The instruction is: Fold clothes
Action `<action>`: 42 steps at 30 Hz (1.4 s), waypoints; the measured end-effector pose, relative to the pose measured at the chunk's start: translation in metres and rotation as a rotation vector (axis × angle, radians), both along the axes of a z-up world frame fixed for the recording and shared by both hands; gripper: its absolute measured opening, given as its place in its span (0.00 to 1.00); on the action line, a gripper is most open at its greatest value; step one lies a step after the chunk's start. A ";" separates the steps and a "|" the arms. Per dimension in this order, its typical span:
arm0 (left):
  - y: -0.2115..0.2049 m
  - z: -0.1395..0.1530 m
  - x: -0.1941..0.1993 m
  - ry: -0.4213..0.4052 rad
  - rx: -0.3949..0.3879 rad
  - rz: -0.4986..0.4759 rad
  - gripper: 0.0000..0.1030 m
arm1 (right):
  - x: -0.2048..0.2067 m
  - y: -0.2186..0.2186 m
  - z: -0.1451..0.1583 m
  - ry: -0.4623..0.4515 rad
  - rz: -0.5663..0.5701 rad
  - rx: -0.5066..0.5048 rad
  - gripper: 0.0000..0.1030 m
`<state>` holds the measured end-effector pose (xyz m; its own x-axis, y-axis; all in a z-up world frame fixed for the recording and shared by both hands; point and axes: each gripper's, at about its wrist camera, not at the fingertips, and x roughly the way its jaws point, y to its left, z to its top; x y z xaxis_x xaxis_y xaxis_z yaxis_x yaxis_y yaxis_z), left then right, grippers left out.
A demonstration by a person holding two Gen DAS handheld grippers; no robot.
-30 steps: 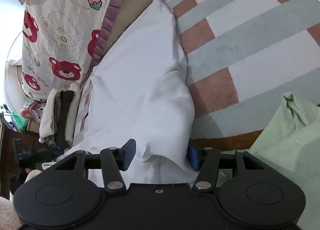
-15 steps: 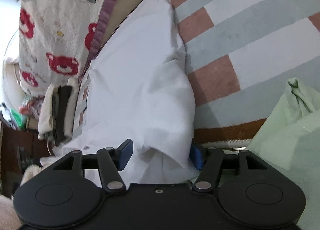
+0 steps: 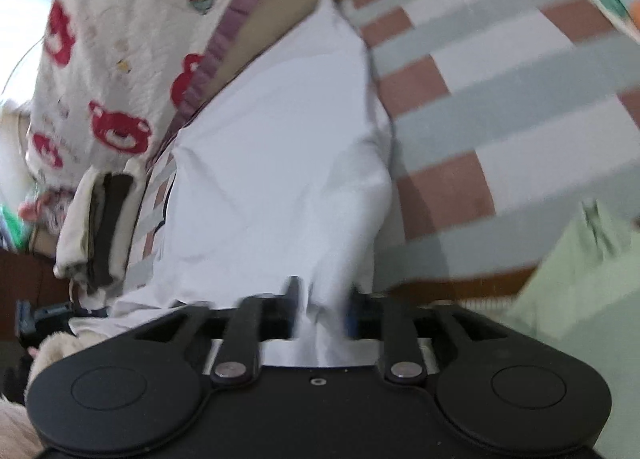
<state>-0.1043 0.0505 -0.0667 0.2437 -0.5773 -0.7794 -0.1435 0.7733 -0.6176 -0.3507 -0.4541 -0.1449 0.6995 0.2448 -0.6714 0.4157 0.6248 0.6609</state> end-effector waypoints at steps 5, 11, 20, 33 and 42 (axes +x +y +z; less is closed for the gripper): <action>-0.005 -0.009 0.016 0.063 -0.012 -0.077 0.47 | -0.006 0.004 -0.005 0.013 -0.093 0.124 0.47; -0.021 -0.022 0.015 0.071 0.028 -0.190 0.48 | 0.010 0.011 -0.006 0.067 -0.155 0.090 0.51; -0.037 0.007 -0.005 -0.195 0.043 -0.301 0.06 | 0.029 0.029 0.045 -0.090 -0.118 -0.239 0.09; -0.006 -0.024 0.008 0.025 -0.136 -0.180 0.37 | -0.002 0.027 -0.013 0.015 -0.350 0.056 0.49; -0.025 -0.032 0.011 -0.008 -0.059 -0.260 0.43 | 0.019 0.030 -0.009 0.011 -0.301 -0.019 0.14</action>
